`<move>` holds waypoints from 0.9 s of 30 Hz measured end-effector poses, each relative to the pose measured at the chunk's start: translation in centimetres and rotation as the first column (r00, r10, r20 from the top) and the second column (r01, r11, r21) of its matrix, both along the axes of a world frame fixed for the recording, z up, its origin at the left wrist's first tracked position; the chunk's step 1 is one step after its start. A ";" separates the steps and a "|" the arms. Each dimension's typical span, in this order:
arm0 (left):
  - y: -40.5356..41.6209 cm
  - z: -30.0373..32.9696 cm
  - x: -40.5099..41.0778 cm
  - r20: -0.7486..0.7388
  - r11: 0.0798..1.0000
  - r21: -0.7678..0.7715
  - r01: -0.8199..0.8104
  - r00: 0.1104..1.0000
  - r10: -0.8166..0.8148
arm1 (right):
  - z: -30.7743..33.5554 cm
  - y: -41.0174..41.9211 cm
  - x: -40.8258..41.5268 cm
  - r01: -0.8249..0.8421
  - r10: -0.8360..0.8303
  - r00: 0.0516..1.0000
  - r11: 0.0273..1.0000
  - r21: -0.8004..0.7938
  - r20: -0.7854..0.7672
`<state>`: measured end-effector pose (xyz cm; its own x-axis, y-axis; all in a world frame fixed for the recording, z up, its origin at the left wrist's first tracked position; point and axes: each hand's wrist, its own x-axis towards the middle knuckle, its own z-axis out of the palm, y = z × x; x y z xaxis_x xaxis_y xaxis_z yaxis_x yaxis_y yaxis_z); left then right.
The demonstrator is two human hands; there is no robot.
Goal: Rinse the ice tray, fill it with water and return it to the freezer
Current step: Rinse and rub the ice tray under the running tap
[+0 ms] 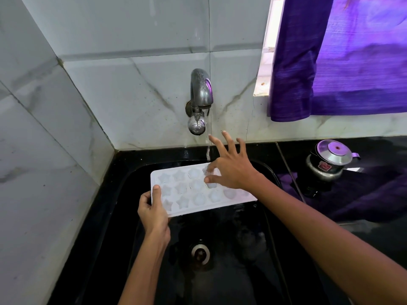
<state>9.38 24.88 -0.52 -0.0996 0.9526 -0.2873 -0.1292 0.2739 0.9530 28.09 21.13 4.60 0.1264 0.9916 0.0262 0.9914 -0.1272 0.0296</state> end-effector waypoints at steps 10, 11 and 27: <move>0.2 -0.3 -0.2 0.001 1.000 -0.012 -0.001 1.000 0.001 | 0.0 0.5 -0.2 0.019 -0.022 0.996 0.999 -0.038 -0.082; 0.3 -0.3 -0.1 0.004 1.000 -0.013 -0.002 1.000 0.002 | 0.0 0.6 -0.2 0.021 -0.030 0.994 0.997 -0.079 -0.105; 1.2 0.3 1.4 0.069 0.990 -0.042 -0.131 0.989 0.134 | -1.0 -0.9 -0.7 0.136 -0.140 0.920 0.990 -0.036 -0.367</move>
<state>10.83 26.08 -0.21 -0.2023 0.9208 -0.3336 -0.2338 0.2854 0.9295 27.34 20.22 3.62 0.2612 0.9636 -0.0574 0.9053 -0.2652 -0.3319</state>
